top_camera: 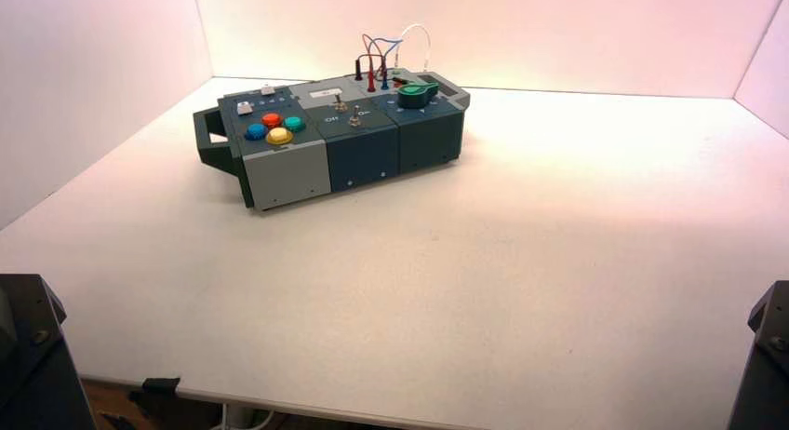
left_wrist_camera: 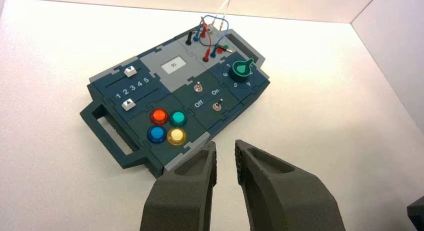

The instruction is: Pull the blue wire.

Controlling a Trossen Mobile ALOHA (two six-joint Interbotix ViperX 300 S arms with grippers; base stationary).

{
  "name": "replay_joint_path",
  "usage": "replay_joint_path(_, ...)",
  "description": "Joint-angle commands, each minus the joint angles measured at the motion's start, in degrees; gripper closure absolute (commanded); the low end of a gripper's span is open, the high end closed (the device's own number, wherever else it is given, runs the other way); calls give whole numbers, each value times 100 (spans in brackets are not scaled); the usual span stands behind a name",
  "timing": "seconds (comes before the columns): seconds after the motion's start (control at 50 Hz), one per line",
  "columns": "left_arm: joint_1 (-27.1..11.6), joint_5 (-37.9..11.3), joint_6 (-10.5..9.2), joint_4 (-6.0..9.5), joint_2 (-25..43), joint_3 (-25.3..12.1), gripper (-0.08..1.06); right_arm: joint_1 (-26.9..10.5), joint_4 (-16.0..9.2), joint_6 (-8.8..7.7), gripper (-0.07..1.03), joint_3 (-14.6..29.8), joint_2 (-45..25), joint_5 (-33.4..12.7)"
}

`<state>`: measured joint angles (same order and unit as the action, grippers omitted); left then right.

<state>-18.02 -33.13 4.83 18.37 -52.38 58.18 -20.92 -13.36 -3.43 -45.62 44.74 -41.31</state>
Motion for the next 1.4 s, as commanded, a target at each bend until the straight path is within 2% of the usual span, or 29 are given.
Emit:
replay_joint_path(0.02,-26,79,18,-26,202,-193,74,-44,-9,-18,63,237,-97,44)
replay_joint_path(0.24,-9,123,18,-167,677,-325,74,-53,-9,-26,63,606,-738,-18)
replay_joint_path(0.36,105,123,18,-237,1046,-457,74,-53,-9,-26,68,853,-1195,-18)
replay_joint_path(0.52,334,97,18,-237,1424,-598,75,-53,-9,-35,73,1178,-1872,18)
replay_joint_path(0.64,527,79,26,-255,1617,-668,83,-70,-18,-26,75,1389,-2320,70)
replay_joint_path(0.74,668,44,35,-255,1740,-686,85,-88,-26,-26,76,1573,-2672,132)
replay_joint_path(0.86,738,-44,202,-272,1951,-686,92,-88,-44,0,77,1767,-3023,264)
replay_joint_path(0.98,756,-79,264,-272,2197,-686,93,-88,-35,0,86,1934,-3340,369)
replay_joint_path(1.2,782,-79,255,-272,2584,-729,100,-88,-18,-26,98,2303,-3938,378)
replay_joint_path(1.4,1011,-79,158,-264,2944,-791,100,-88,88,-79,98,2760,-4588,378)
